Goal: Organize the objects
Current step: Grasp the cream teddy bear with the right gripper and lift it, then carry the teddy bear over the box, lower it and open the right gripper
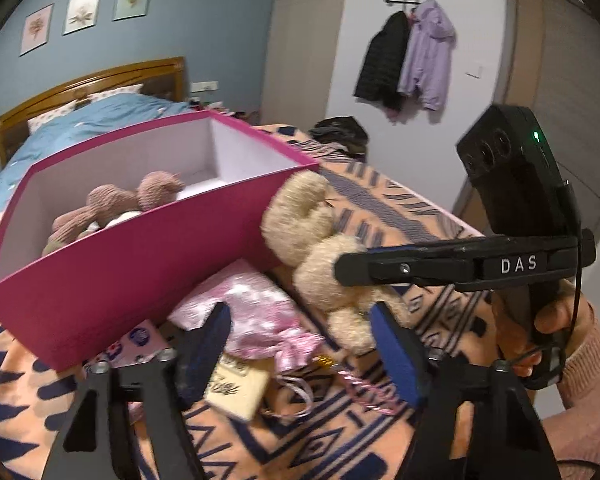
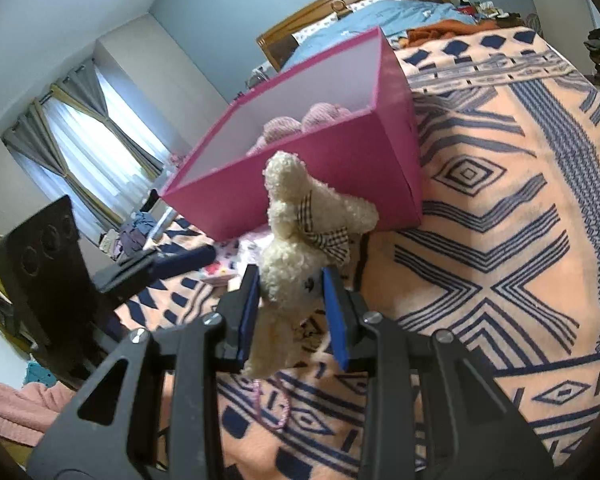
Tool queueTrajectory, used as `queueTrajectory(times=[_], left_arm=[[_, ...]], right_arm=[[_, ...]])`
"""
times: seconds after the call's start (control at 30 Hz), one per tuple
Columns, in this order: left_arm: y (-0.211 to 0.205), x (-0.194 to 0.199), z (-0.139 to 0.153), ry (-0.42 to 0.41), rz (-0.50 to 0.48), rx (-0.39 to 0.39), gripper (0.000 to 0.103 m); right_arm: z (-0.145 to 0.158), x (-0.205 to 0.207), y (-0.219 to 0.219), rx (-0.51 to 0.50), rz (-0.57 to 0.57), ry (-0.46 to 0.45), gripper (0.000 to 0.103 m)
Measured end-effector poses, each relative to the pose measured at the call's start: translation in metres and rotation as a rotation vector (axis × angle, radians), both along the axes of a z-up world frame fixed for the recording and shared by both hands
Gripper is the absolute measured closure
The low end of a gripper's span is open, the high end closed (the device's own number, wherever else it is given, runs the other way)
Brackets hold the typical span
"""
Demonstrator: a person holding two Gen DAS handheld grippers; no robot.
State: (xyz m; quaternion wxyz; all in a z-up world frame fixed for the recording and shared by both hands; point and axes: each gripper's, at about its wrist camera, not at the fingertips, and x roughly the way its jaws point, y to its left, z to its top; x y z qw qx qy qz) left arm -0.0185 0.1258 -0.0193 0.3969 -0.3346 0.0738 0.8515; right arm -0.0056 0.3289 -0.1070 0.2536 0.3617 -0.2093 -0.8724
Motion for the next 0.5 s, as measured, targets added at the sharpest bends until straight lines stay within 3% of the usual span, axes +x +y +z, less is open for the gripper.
queueTrajectory(times=[0.07, 0.2, 0.3, 0.5], left_arm=[[0.003, -0.001, 0.003, -0.027, -0.039, 0.022, 0.050], [0.006, -0.003, 0.011, -0.028, -0.061, 0.050, 0.051], [0.006, -0.007, 0.018, -0.047, -0.092, 0.083, 0.059], [0.005, -0.014, 0.027, -0.048, -0.103, 0.092, 0.062]], right_arm=[[0.009, 0.002, -0.001, -0.012, 0.009, 0.020, 0.069], [0.023, 0.003, -0.002, -0.017, 0.011, 0.058, 0.069], [0.031, 0.002, -0.004, -0.024, 0.022, 0.078, 0.069], [0.041, -0.002, -0.009, -0.022, 0.028, 0.106, 0.069]])
